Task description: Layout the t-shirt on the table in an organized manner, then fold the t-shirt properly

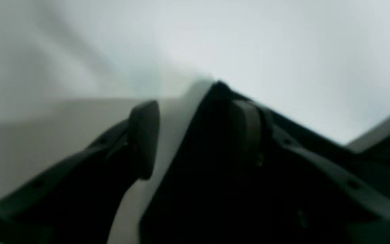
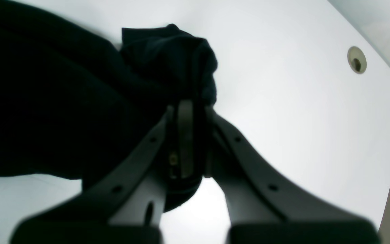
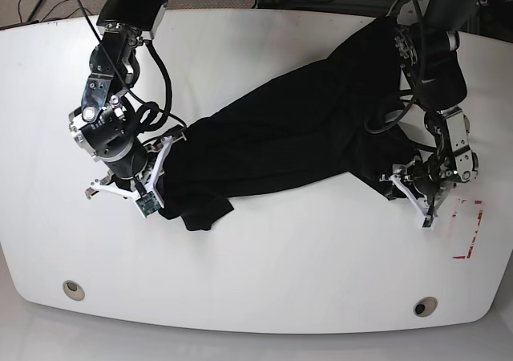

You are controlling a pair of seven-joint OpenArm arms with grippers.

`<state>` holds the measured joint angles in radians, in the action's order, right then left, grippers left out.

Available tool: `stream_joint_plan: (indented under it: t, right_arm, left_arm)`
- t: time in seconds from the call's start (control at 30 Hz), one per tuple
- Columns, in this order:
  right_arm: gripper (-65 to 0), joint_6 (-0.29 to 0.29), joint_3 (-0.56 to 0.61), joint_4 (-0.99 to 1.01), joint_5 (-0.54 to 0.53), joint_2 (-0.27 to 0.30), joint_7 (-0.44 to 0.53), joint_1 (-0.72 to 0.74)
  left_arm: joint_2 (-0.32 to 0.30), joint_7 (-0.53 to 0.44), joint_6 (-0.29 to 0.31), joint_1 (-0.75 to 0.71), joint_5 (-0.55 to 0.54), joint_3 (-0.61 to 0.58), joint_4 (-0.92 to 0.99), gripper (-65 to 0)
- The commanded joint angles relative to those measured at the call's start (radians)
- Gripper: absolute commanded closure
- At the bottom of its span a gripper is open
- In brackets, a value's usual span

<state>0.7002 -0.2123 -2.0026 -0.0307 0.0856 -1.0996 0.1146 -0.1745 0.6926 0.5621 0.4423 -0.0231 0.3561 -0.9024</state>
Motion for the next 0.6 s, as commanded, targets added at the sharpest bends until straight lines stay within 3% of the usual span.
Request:
stream_joint_plan:
  t: [0.0,0.27,0.57]
  right_arm:
    - [0.0,-0.002,-0.002,-0.019,-0.011,0.004,0.025,0.02]
    - [0.0,-0.002,-0.002,-0.019,-0.011,0.003,0.025,0.02]
    - [0.0,-0.002,0.001,-0.019,-0.011,0.001,0.025,0.02]
  left_arm:
    - [-0.001,0.017,0.014,0.022,0.007,-0.002,-0.001,-31.0]
    - [0.036,0.023,0.019,-0.003,0.002,-0.022,-0.001,-31.0]
    - [0.059,0.06,0.085,-0.007,0.002,-0.041,-0.002,-30.7]
